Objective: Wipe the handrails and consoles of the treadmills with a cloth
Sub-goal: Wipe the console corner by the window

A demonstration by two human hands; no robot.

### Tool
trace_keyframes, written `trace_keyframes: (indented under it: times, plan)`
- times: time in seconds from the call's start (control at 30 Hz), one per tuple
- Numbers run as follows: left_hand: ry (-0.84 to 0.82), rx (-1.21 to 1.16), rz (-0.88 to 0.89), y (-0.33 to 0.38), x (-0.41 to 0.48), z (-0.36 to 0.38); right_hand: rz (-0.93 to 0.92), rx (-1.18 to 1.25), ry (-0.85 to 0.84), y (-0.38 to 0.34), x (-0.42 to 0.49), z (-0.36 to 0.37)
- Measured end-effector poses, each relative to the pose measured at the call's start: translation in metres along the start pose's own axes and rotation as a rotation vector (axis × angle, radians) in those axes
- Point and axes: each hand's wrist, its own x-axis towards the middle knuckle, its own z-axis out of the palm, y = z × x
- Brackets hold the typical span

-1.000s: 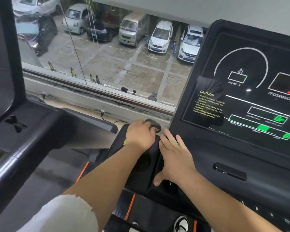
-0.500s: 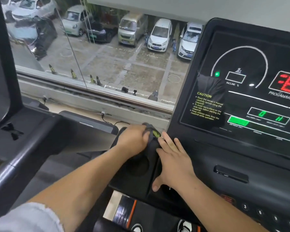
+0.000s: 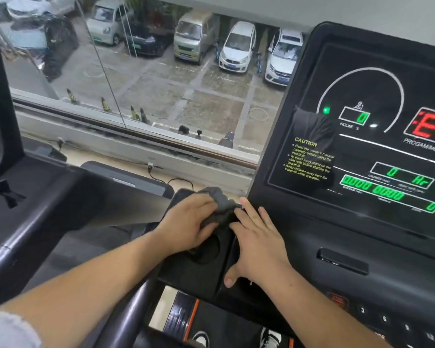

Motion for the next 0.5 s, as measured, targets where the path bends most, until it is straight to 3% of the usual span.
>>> trace_keyframes:
  times: [0.13, 0.2, 0.33, 0.4, 0.5]
  plan:
    - [-0.019, -0.001, -0.450, -0.009, 0.061, -0.003, 0.011, 0.000, -0.039, -0.002, 0.000, -0.003]
    - [-0.031, 0.052, -0.560, -0.002, 0.072, 0.006, 0.018, -0.005, -0.056, -0.004, -0.001, -0.004]
    - [0.214, 0.007, -0.334, 0.028, 0.020, 0.018, 0.031, -0.050, -0.077, -0.006, 0.001, -0.004]
    - [0.184, -0.002, -0.243, 0.041, -0.023, 0.016, 0.034, -0.103, -0.087, -0.007, 0.001, -0.004]
    - [0.261, 0.027, -0.343, 0.044, -0.078, 0.007, 0.015, -0.218, -0.100, -0.014, -0.002, -0.006]
